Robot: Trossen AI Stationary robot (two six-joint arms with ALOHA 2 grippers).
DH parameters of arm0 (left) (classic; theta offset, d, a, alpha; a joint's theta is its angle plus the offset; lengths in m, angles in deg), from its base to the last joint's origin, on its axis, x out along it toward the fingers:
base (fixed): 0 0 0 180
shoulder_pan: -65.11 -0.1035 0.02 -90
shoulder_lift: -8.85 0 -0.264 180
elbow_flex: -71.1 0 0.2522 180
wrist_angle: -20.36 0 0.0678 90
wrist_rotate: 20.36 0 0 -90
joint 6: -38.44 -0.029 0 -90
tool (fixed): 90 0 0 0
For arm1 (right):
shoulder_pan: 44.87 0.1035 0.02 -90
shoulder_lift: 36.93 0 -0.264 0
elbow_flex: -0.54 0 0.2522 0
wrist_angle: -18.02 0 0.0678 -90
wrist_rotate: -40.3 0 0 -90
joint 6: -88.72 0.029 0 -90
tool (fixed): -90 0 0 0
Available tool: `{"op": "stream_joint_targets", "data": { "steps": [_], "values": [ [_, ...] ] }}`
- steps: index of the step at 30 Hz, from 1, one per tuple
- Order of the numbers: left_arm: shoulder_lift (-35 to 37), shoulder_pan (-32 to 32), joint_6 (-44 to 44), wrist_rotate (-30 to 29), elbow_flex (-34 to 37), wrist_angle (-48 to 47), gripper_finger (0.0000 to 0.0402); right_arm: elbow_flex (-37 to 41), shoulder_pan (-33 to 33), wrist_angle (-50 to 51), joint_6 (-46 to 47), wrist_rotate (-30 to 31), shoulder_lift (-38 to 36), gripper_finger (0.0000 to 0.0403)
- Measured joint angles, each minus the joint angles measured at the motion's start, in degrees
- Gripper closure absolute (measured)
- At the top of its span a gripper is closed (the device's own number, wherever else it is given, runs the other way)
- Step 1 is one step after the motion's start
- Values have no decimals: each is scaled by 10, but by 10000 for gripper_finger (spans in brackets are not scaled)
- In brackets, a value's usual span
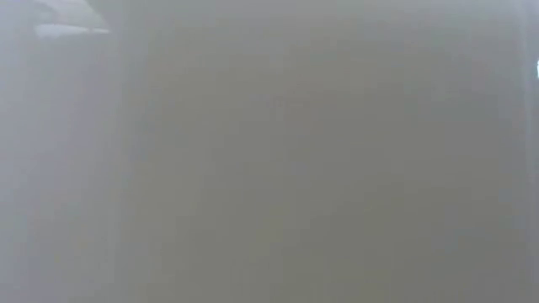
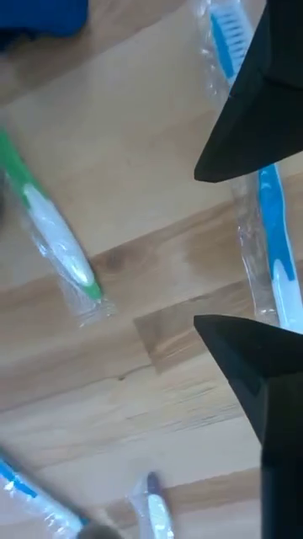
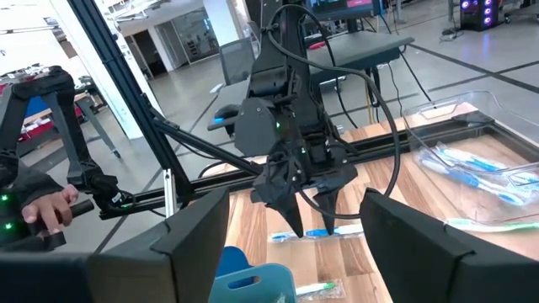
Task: Pick & Place Toothbrushes
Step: Put the blue toothbrush into the top transparent bin
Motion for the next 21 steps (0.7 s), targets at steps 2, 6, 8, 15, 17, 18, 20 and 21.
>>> {"op": "stream_joint_targets", "data": {
  "steps": [2, 6, 8, 15, 17, 18, 20, 21],
  "values": [
    [0, 0, 0, 0, 0, -3, 129, 0, 0, 0, 0, 0, 0, 143],
    [0, 0, 35, 0, 0, -12, 125, 0, 0, 0, 0, 0, 0, 143],
    [0, 0, 81, 0, 0, -9, 125, 0, 0, 0, 0, 0, 0, 143],
    [8, 0, 120, -4, -3, -9, 132, 0, 0, 0, 0, 0, 0, 143],
    [11, -5, 95, -5, -5, -4, 132, 0, 0, 0, 0, 0, 0, 143],
    [10, -8, 73, -7, -5, -8, 132, 0, 0, 0, 0, 0, 0, 143],
    [10, -13, 29, -16, -4, -25, 131, 0, 0, -1, 0, 0, 0, 143],
    [8, -15, 5, -21, -4, -33, 131, 0, 0, -1, 0, 0, 0, 143]
  ]
}}
